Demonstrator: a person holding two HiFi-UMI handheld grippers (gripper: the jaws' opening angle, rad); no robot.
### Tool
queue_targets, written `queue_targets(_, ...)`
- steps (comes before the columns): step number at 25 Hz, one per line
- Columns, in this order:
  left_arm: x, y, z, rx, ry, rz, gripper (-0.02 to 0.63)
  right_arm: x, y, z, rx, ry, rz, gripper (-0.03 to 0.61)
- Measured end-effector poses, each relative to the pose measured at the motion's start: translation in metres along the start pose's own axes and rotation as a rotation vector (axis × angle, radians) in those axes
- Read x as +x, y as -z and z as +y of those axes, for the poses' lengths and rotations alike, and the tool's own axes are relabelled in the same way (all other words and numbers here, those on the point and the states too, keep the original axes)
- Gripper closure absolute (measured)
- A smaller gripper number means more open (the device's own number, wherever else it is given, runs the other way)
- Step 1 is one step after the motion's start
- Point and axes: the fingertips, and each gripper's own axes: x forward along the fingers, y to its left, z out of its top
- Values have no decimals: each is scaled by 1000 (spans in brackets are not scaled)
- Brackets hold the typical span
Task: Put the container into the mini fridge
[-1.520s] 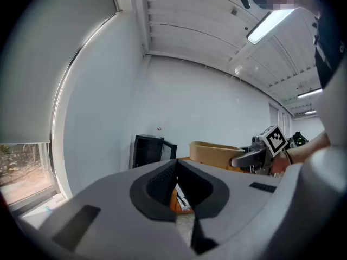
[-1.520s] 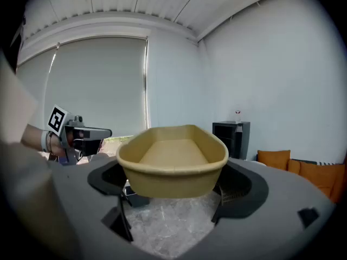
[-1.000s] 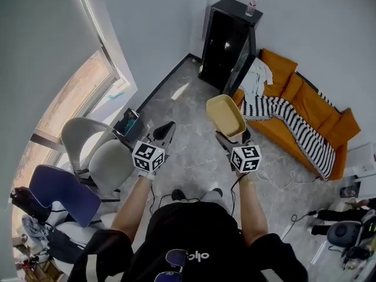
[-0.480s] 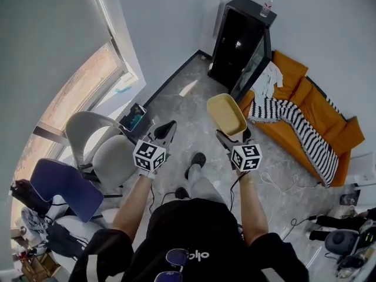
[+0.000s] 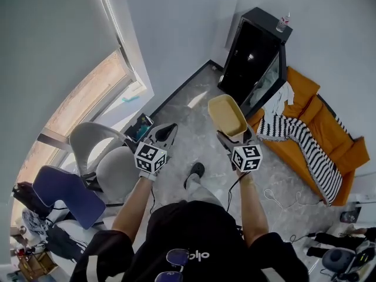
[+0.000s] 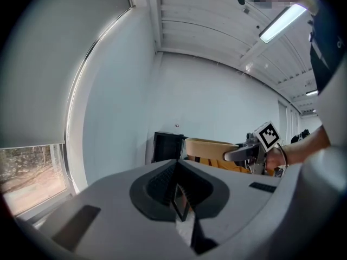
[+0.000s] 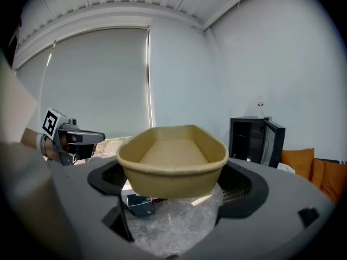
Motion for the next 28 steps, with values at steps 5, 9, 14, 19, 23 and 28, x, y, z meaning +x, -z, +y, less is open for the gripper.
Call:
queue_targets(5,47,-20,35,5,-2,-9,607,45,-24,-27,-22,-8,6,54)
queue_targets(9,97,-33,56,7,12,-6,607,77,-37,-65,-13,7,11,54)
queue_targets(14,152,-41,72,22,41,11,607,107,-43,-105,-1,32,7,54)
queue_targets(19,201,-45,80,24,62,15,607,129,-41,-140,13,43,17,54)
queue_targets(23,231,-44,84,10,80,17,607,142,-39,-162,19,58,36,54)
queue_targets(28,268,-38,87,-7,117,32,607,157,-36,-190,30,86,54,54)
